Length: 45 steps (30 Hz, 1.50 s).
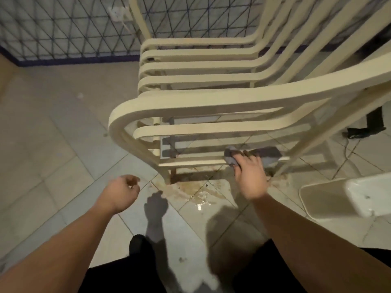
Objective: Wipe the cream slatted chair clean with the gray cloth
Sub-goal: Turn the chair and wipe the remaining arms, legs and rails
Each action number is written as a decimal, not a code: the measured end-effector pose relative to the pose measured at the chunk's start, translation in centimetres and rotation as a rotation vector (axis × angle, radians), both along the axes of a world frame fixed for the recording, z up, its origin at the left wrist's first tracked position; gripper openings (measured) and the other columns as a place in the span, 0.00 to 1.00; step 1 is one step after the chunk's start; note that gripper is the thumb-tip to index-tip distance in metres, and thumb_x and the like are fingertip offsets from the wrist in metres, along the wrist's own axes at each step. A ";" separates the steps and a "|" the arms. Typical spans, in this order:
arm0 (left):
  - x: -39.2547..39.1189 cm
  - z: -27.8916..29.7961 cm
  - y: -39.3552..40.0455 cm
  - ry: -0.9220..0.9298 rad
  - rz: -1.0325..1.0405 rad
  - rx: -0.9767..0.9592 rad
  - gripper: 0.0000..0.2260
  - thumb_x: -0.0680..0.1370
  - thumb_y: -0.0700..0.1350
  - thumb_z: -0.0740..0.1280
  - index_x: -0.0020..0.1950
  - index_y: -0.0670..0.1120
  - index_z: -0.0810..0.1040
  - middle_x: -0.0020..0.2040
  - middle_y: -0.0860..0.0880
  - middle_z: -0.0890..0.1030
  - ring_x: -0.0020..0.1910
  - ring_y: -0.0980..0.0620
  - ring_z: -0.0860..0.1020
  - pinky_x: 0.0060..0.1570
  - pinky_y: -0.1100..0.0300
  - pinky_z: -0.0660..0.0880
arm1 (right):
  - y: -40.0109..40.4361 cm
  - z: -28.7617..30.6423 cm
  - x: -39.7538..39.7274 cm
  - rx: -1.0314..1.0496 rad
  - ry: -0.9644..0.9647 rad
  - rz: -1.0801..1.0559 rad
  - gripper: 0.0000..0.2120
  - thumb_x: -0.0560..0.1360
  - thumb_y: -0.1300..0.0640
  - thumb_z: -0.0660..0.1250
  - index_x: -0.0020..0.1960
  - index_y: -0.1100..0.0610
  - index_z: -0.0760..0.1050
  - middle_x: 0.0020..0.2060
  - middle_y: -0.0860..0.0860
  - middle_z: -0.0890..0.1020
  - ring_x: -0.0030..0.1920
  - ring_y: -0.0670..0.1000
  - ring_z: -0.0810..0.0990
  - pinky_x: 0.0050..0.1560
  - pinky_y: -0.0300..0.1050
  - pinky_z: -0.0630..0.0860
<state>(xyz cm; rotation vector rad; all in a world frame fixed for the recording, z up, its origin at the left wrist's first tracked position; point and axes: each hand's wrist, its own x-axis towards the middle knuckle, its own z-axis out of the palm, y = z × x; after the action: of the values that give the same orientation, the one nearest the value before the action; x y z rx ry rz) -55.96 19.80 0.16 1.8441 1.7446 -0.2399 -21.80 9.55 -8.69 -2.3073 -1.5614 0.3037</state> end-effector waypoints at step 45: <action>-2.8 0.1 4.0 -0.501 0.344 -0.112 0.06 0.77 0.40 0.70 0.51 0.51 0.82 0.52 0.44 0.85 0.51 0.46 0.83 0.52 0.58 0.78 | 6.6 5.6 -15.5 0.026 0.271 0.216 0.14 0.74 0.61 0.71 0.58 0.53 0.84 0.51 0.47 0.86 0.52 0.47 0.83 0.58 0.33 0.72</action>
<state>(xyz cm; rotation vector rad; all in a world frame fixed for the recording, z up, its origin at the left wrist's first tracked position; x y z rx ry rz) -58.73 23.82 0.29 1.3451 1.6102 0.2373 -37.26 16.18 -3.09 -1.9814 -1.6611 0.6180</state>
